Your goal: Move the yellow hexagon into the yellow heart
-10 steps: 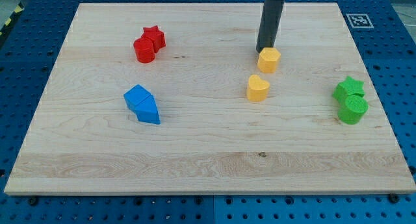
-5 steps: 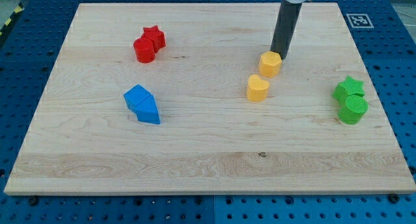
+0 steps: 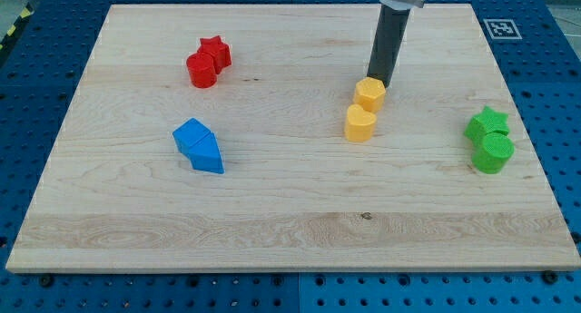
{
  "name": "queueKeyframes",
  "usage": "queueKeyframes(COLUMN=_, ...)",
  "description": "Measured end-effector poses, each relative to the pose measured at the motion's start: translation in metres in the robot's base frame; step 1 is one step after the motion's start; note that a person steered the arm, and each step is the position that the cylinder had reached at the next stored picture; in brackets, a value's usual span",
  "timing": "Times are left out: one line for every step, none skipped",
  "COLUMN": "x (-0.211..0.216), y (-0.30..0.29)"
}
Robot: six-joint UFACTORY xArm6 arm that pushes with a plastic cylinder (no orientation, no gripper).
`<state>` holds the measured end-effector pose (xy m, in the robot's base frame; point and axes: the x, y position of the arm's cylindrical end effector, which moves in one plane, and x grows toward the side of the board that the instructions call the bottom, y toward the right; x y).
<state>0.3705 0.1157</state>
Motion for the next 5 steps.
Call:
queueKeyframes(x=0.000, y=-0.001)
queueKeyframes(x=0.007, y=-0.001)
queueKeyframes(x=0.013, y=-0.001)
queueKeyframes(x=0.016, y=-0.001)
queueKeyframes(x=0.017, y=-0.001)
